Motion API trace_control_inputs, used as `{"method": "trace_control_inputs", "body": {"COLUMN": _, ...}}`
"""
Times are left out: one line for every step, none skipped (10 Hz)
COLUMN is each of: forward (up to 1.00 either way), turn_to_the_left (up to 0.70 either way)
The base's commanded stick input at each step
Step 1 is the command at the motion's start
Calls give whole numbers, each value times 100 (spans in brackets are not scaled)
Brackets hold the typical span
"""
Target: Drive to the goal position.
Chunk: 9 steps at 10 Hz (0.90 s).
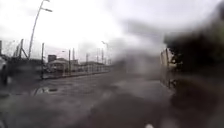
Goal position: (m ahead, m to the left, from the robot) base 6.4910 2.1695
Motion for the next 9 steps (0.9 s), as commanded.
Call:
{"method": "trace_control_inputs", "body": {"forward": 50, "turn_to_the_left": 2}}
{"method": "trace_control_inputs", "body": {"forward": 50, "turn_to_the_left": 2}}
{"method": "trace_control_inputs", "body": {"forward": 50, "turn_to_the_left": 2}}
{"method": "trace_control_inputs", "body": {"forward": 50, "turn_to_the_left": 2}}
{"method": "trace_control_inputs", "body": {"forward": 50, "turn_to_the_left": 2}}
{"method": "trace_control_inputs", "body": {"forward": 50, "turn_to_the_left": 2}}
{"method": "trace_control_inputs", "body": {"forward": 50, "turn_to_the_left": 2}}
{"method": "trace_control_inputs", "body": {"forward": 50, "turn_to_the_left": 2}}
{"method": "trace_control_inputs", "body": {"forward": 50, "turn_to_the_left": 2}}
